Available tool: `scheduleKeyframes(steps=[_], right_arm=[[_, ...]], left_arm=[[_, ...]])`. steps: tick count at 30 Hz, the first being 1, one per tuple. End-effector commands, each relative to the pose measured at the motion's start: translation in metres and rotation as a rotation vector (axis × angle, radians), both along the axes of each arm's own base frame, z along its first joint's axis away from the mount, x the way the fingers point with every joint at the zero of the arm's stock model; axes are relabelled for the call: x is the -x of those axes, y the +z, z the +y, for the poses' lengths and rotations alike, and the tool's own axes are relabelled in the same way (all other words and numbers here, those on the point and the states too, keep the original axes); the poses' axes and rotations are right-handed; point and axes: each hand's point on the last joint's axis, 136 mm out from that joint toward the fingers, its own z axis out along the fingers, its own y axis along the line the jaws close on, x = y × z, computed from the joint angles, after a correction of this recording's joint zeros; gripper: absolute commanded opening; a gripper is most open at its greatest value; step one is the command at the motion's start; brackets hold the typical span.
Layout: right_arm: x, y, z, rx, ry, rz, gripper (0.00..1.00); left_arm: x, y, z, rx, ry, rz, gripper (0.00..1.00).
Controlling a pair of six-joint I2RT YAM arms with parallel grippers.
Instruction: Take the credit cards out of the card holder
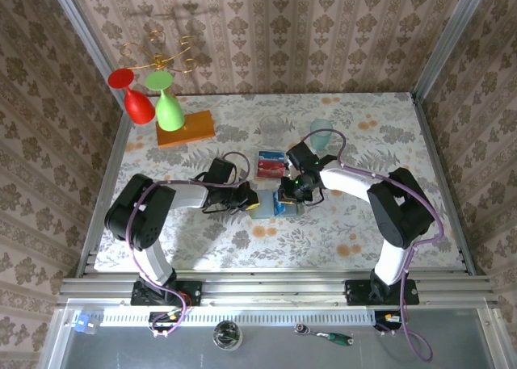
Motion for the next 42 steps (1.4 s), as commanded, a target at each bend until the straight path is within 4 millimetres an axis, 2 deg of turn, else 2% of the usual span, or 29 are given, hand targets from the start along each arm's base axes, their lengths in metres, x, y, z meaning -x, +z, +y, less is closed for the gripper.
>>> scheduleKeyframes(steps=[1, 17, 23, 42], right_arm=[[-0.003, 0.0, 0.001, 0.02, -0.015, 0.005, 0.13], [-0.002, -0.001, 0.002, 0.028, -0.011, 0.007, 0.11], [-0.002, 0.0, 0.002, 0.031, -0.007, 0.006, 0.11], [-0.01, 0.038, -0.011, 0.106, 0.031, -0.09, 0.11]], left_arm=[[0.011, -0.02, 0.009, -0.046, -0.002, 0.054, 0.0], [0.012, -0.017, -0.008, -0.013, -0.05, 0.05, 0.0], [0.011, -0.016, -0.009, -0.01, -0.051, 0.054, 0.0], [0.005, -0.006, 0.007, -0.011, -0.028, 0.03, 0.0]])
